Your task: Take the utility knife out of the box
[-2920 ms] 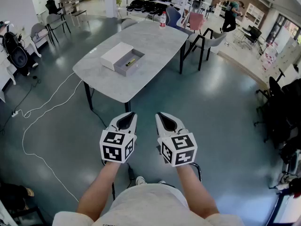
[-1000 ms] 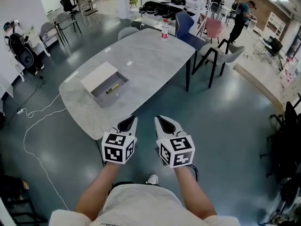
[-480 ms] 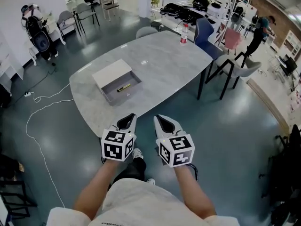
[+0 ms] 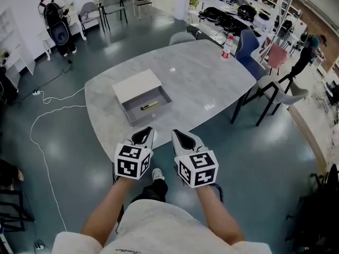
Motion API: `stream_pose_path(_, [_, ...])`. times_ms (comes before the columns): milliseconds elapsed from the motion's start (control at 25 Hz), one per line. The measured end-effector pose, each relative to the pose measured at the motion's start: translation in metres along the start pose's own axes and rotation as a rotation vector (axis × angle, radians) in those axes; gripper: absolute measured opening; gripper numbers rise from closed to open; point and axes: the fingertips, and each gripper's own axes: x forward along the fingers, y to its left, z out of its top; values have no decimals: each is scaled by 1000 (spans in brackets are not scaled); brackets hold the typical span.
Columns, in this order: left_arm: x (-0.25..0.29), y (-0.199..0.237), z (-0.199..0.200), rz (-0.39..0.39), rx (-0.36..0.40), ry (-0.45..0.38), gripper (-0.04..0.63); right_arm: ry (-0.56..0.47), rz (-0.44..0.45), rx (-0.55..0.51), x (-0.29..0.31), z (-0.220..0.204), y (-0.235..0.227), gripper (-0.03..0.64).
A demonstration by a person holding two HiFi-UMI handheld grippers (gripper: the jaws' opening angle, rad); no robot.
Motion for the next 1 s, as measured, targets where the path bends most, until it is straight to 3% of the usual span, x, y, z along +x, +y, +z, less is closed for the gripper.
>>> stream_pose_path(440, [81, 82, -6, 12, 17, 127, 23, 74, 73, -18, 111, 14, -27, 5])
stream_pose_path(840, [150, 128, -12, -74, 191, 305, 23, 143, 95, -30, 189, 30, -51, 5])
stream_pose_path(1000, [168, 138, -21, -126, 226, 381, 25, 163, 98, -29, 213, 33, -57, 5])
